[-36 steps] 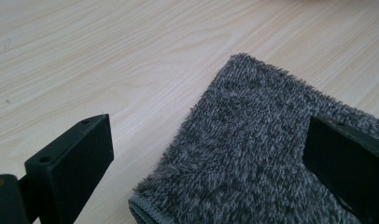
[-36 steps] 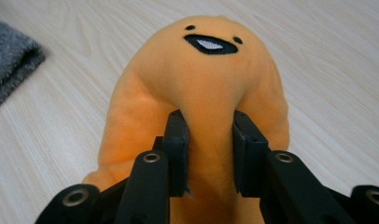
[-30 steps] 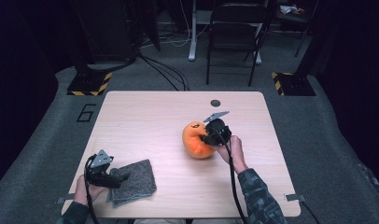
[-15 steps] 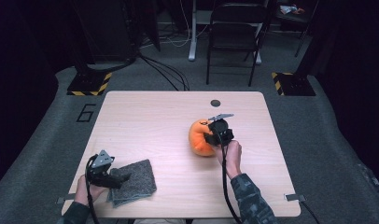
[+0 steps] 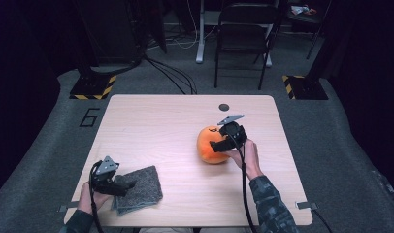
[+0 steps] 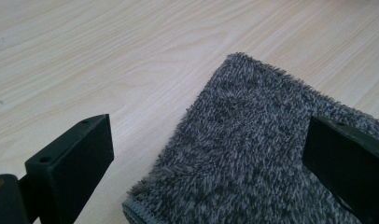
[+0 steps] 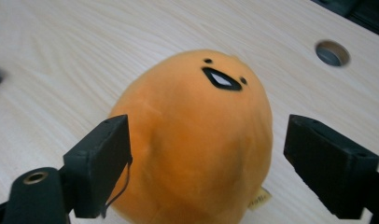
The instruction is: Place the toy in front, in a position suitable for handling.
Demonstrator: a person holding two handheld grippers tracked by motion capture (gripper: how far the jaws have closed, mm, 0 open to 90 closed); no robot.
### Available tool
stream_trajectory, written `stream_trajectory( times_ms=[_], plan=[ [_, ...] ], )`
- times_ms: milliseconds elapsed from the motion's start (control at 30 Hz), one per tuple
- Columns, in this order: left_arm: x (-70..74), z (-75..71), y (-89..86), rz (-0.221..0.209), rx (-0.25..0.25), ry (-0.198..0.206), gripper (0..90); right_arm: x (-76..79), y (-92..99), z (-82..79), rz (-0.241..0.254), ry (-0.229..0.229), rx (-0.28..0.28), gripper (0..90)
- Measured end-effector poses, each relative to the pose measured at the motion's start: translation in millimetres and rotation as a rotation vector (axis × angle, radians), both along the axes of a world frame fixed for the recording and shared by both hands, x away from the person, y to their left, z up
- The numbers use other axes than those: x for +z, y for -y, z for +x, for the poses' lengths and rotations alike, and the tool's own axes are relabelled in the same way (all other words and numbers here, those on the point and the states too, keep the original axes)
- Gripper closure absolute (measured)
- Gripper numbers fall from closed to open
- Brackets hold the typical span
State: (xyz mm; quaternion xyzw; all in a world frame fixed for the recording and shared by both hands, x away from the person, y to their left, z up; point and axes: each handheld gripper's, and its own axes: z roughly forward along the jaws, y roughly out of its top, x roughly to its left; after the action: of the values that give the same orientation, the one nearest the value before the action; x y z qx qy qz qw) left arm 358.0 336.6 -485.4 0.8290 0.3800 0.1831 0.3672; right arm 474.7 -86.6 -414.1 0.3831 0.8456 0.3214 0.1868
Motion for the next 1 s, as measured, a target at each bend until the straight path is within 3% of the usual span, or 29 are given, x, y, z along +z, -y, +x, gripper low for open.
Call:
stream_trajectory(
  times_ms=[33, 67, 100, 167, 233, 333, 367, 400, 467, 500, 533, 567, 600, 667, 800, 833, 900, 933, 1000],
  plan=[
    [-0.1, 0.0, -0.1, 0.0, 0.0, 0.0, 1.6, 0.8, 0.7, 3.9, -0.019, 0.015, 0.054, 12.1],
    [-0.1, 0.0, -0.1, 0.0, 0.0, 0.0, 1.6, 0.8, 0.7, 3.9, -0.019, 0.015, 0.054, 12.1],
    [-0.4, 0.2, -0.4, -0.001, 0.0, -0.002, 1.6, 0.7, -0.5, 8.2, -0.034, 0.023, 0.114, 10.6],
    [-0.5, 0.2, -0.6, 0.0, 0.0, -0.003, 1.6, -0.4, -2.4, 11.7, -0.045, 0.018, 0.145, 10.6],
    [-0.7, 0.4, -0.7, 0.0, 0.0, -0.006, 1.6, -5.1, -6.2, 16.2, -0.092, 0.009, 0.158, 13.0],
    [-0.8, 0.3, -0.9, 0.001, -0.002, -0.005, 1.6, -10.3, -8.2, 19.4, -0.103, -0.012, 0.171, 16.1],
    [-0.9, 0.3, -1.2, 0.0, -0.001, -0.005, 1.6, -15.8, -9.1, 23.0, -0.091, -0.05, 0.179, 22.6],
    [-0.9, 0.3, -1.2, 0.0, -0.001, -0.005, 1.6, -15.8, -9.1, 23.0, -0.091, -0.05, 0.179, 22.6],
    [-0.7, 0.3, -1.5, 0.0, -0.002, -0.004, 1.6, -18.9, -9.7, 24.1, -0.091, -0.042, 0.176, 31.4],
    [-1.6, 0.2, -0.8, -0.005, 0.004, 0.004, 1.6, -21.9, -10.4, 24.0, -0.089, -0.059, 0.181, 41.9],
    [-1.0, 0.1, -0.9, 0.001, 0.0, -0.001, 1.6, -21.9, -10.4, 24.0, -0.089, -0.059, 0.181, 41.9],
    [-0.6, 0.1, -0.9, 0.003, -0.005, -0.005, 1.6, -22.9, -10.1, 24.3, -0.094, -0.067, 0.176, 46.1],
    [-0.5, -0.1, -0.7, 0.003, -0.005, -0.004, 1.6, -25.7, -8.4, 22.8, -0.07, -0.069, 0.17, 56.0],
    [-0.3, -0.2, -0.3, 0.003, -0.007, -0.002, 1.6, -27.1, -6.2, 21.4, -0.045, -0.072, 0.154, 62.6],
    [-0.7, 0.0, 0.2, 0.005, -0.007, 0.001, 1.6, -23.4, -1.5, 17.2, -0.002, -0.068, 0.121, 67.8],
    [-0.8, 0.1, 0.4, 0.006, -0.006, 0.001, 1.6, -18.8, 0.7, 14.3, 0.02, -0.062, 0.084, 68.6],
    [-1.3, 0.1, 0.9, 0.0, -0.003, 0.0, 1.6, -17.2, 1.0, 13.1, 0.025, -0.059, 0.071, 68.8],
    [-1.2, 0.3, 1.0, 0.0, -0.005, -0.008, 1.6, -11.4, -0.1, 9.1, 0.034, -0.051, 0.021, 68.8],
    [-1.2, 0.8, 1.2, 0.009, -0.008, -0.005, 1.6, -8.5, -1.5, 7.0, 0.04, -0.037, -0.001, 68.8]
  ],
)
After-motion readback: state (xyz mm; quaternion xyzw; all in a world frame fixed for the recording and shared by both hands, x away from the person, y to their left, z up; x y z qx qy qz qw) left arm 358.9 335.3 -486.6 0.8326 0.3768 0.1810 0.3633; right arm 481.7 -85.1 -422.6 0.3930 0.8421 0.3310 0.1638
